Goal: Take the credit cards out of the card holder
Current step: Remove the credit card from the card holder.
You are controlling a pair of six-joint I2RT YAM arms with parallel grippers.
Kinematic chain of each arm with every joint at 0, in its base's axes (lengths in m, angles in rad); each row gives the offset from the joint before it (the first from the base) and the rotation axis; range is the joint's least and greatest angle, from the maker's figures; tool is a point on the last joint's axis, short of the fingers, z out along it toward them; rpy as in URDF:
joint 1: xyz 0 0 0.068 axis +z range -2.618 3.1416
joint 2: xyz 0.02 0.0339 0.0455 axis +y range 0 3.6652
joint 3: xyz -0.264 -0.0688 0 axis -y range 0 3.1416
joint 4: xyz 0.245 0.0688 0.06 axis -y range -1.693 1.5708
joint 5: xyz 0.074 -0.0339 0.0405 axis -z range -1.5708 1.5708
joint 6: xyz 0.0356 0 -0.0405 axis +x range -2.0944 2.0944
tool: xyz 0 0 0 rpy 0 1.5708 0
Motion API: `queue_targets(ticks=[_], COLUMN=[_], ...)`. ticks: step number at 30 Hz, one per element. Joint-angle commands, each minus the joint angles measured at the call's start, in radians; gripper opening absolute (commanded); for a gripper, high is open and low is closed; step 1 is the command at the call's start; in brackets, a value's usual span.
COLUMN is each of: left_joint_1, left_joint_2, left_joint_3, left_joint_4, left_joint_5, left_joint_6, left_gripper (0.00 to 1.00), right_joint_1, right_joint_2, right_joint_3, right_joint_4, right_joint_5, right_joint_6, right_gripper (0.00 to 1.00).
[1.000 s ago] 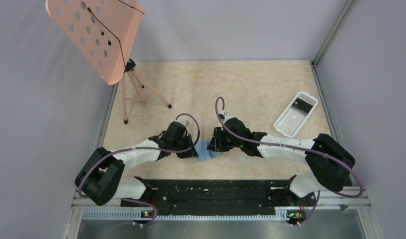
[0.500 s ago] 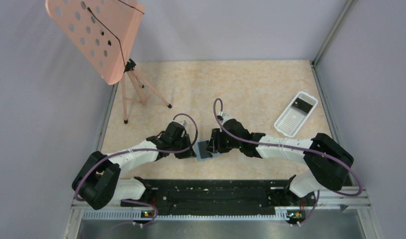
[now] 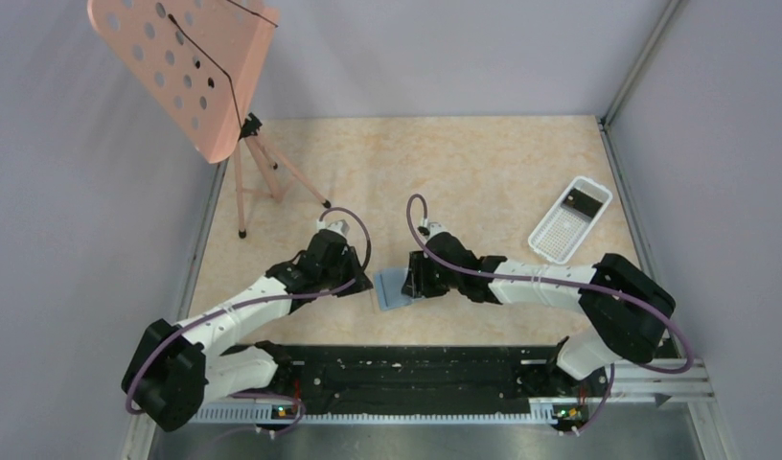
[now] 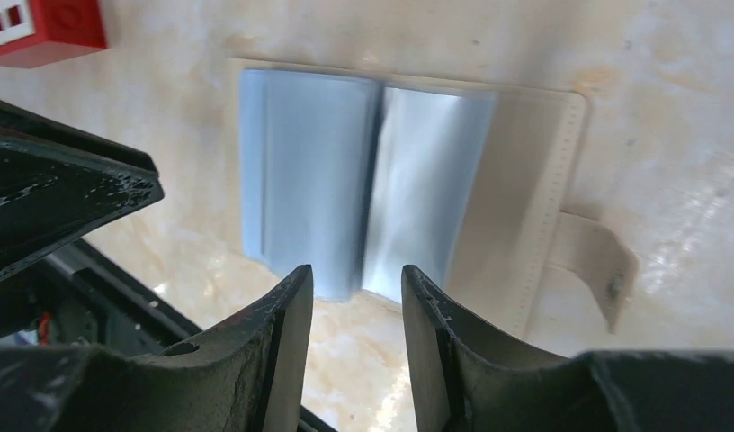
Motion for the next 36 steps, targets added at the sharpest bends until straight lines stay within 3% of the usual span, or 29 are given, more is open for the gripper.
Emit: queue_targets(ticks=[1,7,20,27,36], left_joint_1=[0.003,0.009,0.021,0.023,0.022], left_joint_2=[0.060,0.032,-0.363,-0.484,-0.502], left_joint_3=[0.036,0.052,-0.053,-0.078,-0.085], left_joint_4=[0.050,-0.004,-0.100,-0.131,-0.146], left_joint_5=[0.045,-0.057,-0.336,-0.382,-0.371], left_joint_6=[-0.002,-0.009,-0.057,-0.049,-0.043], left_gripper=[0.23,0.22,0.25,0.27,0.27], right_joint_1=[0.012,0.054,0.179,0.202,0.208], right_joint_2=[-0.018,-0.043,0.158,0.276,0.306], right_joint_3=[0.029,0.018,0.215,0.322,0.325], right_joint_4=[-0.045,0.009,-0.110,-0.203,-0.199], right_joint_5=[0.106,0.128,0.364,0.452,0.449], right_joint_6=[-0.043,-0.049,-0.033,-0.041,-0.033], right_gripper=[0.42,0.52,0.71,0.69,0.49])
